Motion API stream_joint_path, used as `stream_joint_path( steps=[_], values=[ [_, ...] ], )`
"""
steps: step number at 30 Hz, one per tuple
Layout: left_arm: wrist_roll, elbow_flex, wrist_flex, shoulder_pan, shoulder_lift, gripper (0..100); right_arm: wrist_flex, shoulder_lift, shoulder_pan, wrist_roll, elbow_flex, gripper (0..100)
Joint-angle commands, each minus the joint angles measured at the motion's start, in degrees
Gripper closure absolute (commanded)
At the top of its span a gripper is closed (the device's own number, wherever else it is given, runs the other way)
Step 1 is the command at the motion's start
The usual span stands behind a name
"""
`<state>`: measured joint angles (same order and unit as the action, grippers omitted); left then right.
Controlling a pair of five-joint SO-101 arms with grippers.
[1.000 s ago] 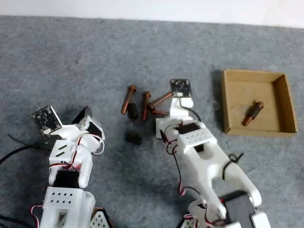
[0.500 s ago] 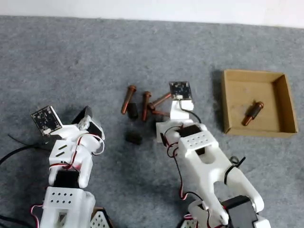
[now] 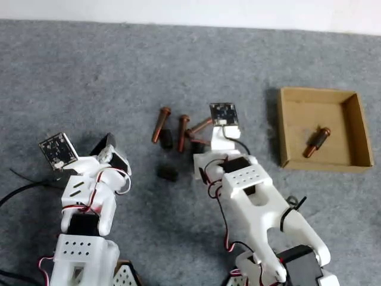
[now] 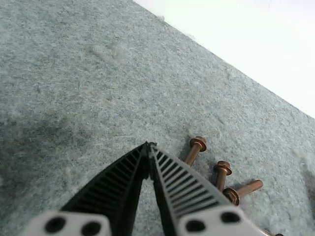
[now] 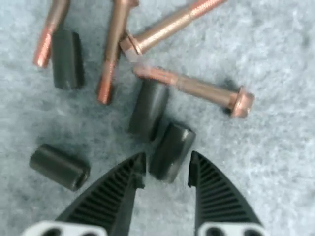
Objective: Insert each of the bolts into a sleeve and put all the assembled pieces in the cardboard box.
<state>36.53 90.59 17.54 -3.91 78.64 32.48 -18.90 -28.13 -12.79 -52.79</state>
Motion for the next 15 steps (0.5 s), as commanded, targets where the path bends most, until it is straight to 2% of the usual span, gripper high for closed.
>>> stream_joint_path(
  steps=[1, 15],
  values=[
    [-0.5, -0.5, -1.3, 1.0, 0.7, 99, -2.2, -2.0, -0.6, 0.4, 0.3, 87.2],
    [-0.5, -0.5, -1.3, 1.0, 0.7, 99, -2.0, 8.7, -0.4, 0.3, 0.9, 87.2]
  ],
)
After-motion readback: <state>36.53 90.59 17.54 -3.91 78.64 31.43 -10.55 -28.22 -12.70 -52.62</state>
